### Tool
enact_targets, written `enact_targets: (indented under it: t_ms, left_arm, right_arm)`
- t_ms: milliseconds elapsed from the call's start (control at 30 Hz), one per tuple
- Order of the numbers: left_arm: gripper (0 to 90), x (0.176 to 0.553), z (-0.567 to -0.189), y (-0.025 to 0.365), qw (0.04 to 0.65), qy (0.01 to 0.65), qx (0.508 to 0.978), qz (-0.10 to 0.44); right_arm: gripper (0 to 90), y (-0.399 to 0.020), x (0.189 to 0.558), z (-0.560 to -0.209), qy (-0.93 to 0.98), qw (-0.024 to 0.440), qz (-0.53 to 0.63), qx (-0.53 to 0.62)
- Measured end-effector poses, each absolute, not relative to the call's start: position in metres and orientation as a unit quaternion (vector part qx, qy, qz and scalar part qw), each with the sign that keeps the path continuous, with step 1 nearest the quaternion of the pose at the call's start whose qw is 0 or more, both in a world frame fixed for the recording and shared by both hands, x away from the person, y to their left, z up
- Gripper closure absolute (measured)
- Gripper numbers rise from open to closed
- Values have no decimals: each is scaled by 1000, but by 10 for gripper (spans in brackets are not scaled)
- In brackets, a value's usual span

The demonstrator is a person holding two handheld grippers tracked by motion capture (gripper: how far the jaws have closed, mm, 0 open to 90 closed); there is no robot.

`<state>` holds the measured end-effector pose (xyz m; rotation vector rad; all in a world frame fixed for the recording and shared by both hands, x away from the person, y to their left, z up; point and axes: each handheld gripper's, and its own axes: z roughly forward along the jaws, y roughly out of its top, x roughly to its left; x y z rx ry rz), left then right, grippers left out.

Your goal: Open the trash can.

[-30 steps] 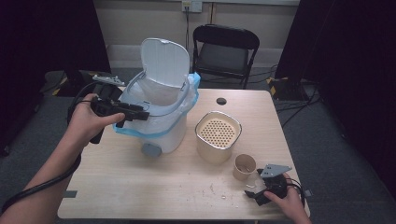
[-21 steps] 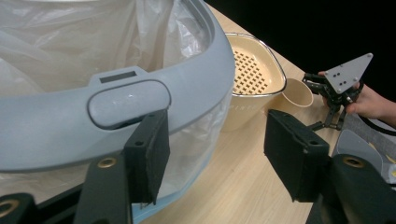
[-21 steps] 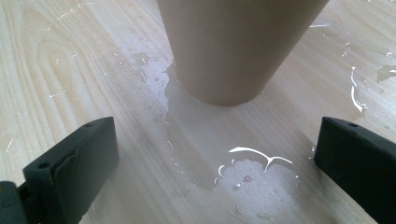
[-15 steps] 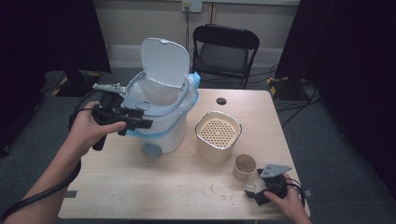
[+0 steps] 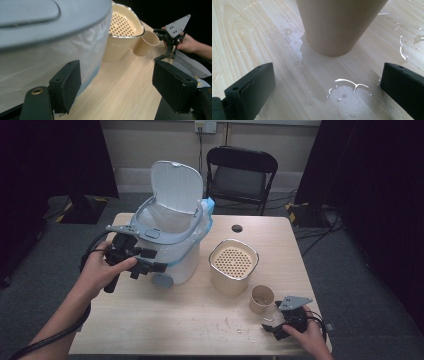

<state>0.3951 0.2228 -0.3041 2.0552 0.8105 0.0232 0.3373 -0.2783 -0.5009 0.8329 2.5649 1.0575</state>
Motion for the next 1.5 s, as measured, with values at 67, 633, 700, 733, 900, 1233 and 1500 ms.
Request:
enact_targets:
  t_ms: [67,633,700,733,900,1233,1500]
  left_arm:
    - [220,394,-310,221,451,328,830,6]
    - [191,383,-341,213,449,316,836,-3]
    - [190,382,-343,212,451,314,836,-4]
    - [190,382,-345,212,448,312,838,-5]
    - [187,379,-360,210,449,310,838,-11]
    - [187,378,-388,212,447,312,838,-14]
    - [188,374,-406,211,444,306,842,-21]
  right_arm:
    - [0,-278,338,-501,880,120,362,284]
    - [0,-279,340,-501,882,118,363,277]
    - [0,-279,340,-501,882,118,363,276]
    - [0,-279,340,-501,882,118,363,277]
    - [0,-279,340,-501,882,118,363,277]
    - [0,-279,340,-501,882,118,363,276]
    - [0,-279,340,-501,882,118,364,274]
